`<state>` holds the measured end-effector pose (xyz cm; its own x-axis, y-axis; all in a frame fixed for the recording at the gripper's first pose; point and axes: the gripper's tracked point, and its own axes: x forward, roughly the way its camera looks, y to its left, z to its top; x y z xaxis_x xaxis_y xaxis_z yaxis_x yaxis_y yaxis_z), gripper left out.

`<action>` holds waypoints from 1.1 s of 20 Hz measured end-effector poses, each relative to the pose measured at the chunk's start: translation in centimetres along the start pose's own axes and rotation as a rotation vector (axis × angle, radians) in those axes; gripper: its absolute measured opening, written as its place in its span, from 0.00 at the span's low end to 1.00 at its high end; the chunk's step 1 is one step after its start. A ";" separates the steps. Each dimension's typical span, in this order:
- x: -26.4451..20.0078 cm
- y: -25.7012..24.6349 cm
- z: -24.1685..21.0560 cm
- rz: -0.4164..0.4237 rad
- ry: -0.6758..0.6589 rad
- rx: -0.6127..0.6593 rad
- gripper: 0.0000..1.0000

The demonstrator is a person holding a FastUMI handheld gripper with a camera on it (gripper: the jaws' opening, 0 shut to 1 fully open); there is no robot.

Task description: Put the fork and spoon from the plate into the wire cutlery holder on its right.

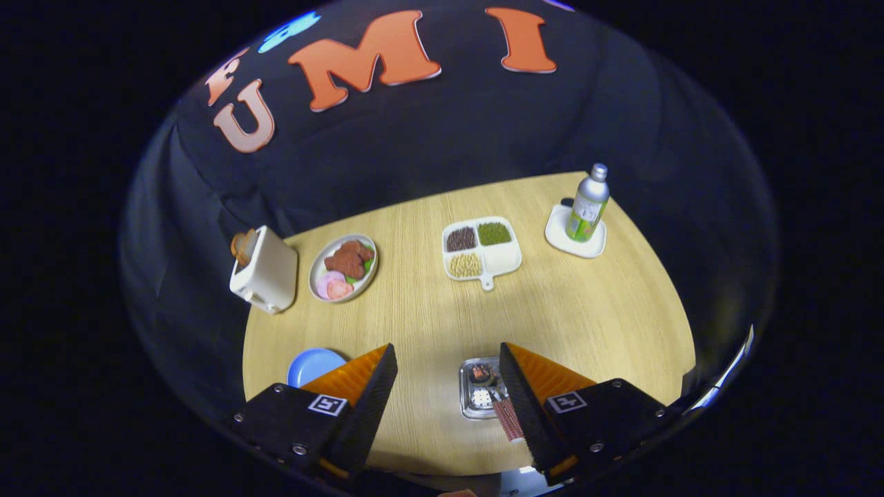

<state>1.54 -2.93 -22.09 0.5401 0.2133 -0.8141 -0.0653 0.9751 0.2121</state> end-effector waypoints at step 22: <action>-14.8 2.0 17.1 -0.023 -0.857 -0.162 0.97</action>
<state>7.78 -5.16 -0.37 0.9836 0.1376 -0.1165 -0.1303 0.9891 0.0682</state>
